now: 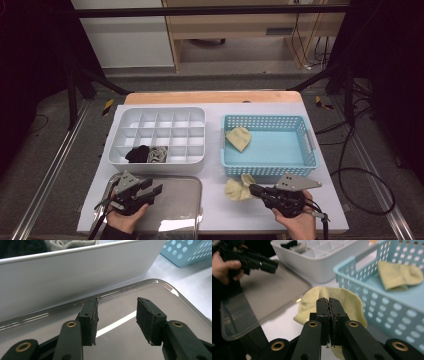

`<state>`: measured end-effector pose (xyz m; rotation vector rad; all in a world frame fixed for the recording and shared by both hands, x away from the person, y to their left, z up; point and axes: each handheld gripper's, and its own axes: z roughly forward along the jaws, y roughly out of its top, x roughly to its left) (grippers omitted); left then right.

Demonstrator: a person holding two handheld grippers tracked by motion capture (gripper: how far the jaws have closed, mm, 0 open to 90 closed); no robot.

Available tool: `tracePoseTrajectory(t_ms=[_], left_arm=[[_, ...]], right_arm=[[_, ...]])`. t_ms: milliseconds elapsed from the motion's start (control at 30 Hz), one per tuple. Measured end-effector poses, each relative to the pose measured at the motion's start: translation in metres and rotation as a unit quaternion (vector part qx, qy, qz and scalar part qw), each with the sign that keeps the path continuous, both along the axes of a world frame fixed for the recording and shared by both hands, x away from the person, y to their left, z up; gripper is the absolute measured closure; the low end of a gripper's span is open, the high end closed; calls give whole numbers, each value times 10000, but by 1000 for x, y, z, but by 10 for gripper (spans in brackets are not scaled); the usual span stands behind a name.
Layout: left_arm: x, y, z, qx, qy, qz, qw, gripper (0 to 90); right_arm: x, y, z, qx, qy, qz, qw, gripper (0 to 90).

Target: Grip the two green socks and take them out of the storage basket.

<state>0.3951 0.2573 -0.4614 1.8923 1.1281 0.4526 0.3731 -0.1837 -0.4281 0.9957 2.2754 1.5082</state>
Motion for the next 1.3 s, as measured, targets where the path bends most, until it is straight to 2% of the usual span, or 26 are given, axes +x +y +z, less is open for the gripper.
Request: tracePoseTrajectory(t_ms=[333, 467, 600, 767, 933, 1100, 1300], left_arm=[[-1, 1, 1, 4, -30, 10, 10000, 511], [0, 1, 1, 14, -27, 14, 10000, 510], [0, 1, 1, 15, -17, 27, 10000, 506], [0, 1, 1, 16, -17, 36, 10000, 505], [0, 1, 2, 15, -31, 36, 10000, 504], [0, 2, 2, 5, -44, 53, 10000, 503], [0, 2, 3, 0, -51, 54, 10000, 503]], right_arm=[[4, 7, -39, -250, 381, 0, 9990, 870], [4, 7, -47, -313, 502, -15, 9982, 831], [3, 8, -51, -344, 526, 16, 9980, 794], [0, 6, -42, -230, 346, -98, 9991, 692], [1, -1, -28, -165, 149, -375, 9990, 614], [8, -6, -10, -118, -54, -664, 9977, 513], [24, -8, 14, -113, -301, -898, 9954, 470]])
